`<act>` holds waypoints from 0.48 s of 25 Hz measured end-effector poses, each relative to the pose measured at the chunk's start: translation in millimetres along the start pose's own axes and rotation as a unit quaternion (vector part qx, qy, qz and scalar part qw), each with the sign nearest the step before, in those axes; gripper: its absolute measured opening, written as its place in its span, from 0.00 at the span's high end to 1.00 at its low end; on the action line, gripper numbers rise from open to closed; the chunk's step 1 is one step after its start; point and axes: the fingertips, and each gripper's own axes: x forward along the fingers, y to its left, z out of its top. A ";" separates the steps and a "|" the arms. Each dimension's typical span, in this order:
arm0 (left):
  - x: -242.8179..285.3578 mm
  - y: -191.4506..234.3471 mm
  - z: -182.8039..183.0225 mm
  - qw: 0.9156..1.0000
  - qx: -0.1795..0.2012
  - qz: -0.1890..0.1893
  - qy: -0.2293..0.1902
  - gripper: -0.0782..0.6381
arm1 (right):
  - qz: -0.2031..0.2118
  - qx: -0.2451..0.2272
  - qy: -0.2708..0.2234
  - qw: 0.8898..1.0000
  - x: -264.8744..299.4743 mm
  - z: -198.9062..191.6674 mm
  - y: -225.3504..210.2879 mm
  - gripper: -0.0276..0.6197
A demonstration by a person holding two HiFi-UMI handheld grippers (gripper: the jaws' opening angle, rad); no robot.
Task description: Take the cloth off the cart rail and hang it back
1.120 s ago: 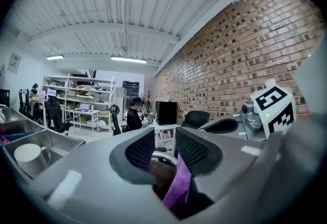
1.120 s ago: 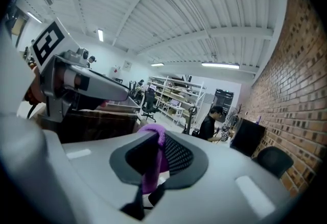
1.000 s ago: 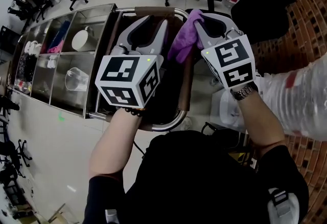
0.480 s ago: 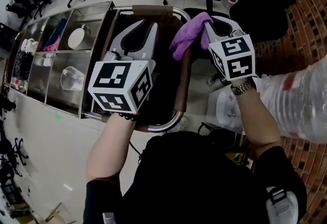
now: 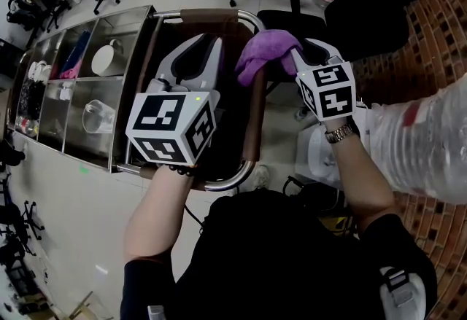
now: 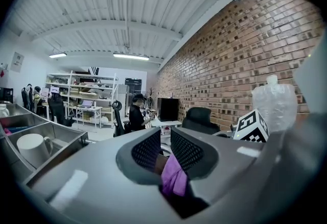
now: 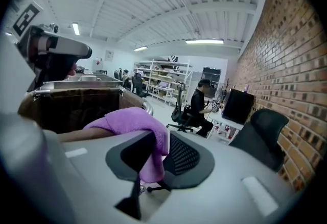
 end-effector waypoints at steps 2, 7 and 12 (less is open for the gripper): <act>0.1 -1.9 -1.7 1.000 0.001 0.000 0.001 0.80 | 0.004 0.001 -0.001 1.000 -0.8 -2.6 2.1 0.78; 0.4 -9.2 -2.2 1.000 0.004 0.000 0.005 0.81 | 0.011 0.003 -0.011 1.000 -11.4 2.5 3.4 0.76; -0.6 -14.4 -9.8 1.000 0.002 -0.001 0.013 0.81 | 0.011 0.000 -0.010 1.000 -17.4 -3.3 4.6 0.74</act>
